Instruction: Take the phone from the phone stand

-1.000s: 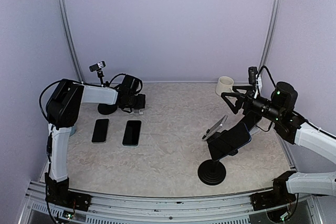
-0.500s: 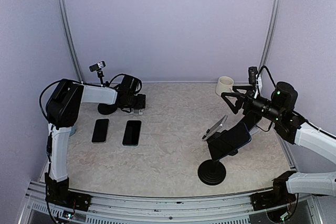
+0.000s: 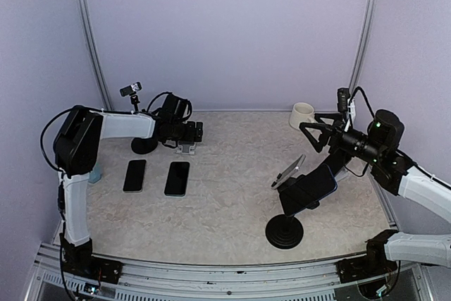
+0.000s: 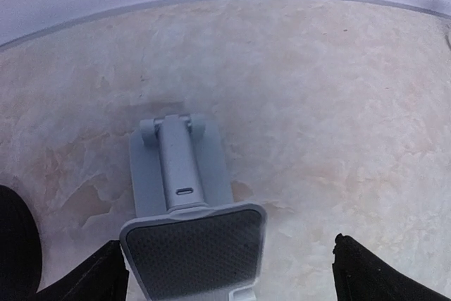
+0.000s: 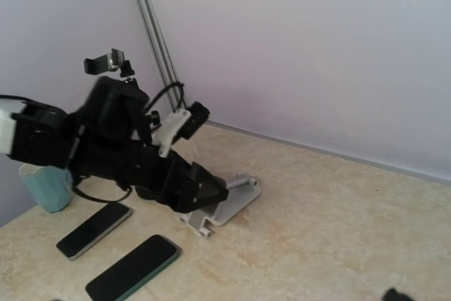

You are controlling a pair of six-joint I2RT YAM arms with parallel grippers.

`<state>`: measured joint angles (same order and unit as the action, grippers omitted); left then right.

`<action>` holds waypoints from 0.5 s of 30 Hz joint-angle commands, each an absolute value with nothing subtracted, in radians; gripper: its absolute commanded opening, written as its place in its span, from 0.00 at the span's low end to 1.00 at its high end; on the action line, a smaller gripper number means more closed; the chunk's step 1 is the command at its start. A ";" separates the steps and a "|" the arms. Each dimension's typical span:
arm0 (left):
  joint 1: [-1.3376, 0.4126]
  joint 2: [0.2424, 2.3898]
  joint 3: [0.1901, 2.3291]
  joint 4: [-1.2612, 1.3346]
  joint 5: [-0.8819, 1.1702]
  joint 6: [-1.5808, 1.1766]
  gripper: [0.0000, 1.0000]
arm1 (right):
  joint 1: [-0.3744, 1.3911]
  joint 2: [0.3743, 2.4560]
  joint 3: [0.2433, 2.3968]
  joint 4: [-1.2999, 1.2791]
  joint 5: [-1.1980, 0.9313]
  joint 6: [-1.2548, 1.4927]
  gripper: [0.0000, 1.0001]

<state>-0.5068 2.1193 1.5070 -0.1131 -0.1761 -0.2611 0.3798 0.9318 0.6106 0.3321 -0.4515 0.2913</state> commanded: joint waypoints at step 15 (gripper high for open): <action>-0.735 1.729 1.296 0.064 -0.085 -0.092 0.99 | 0.364 0.858 0.681 0.216 -0.443 0.283 0.98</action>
<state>-0.6765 1.7988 1.3495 -0.0006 -0.1307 -0.1619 0.3771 0.8829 0.6434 0.2527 -0.4480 0.2859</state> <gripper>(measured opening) 0.988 0.976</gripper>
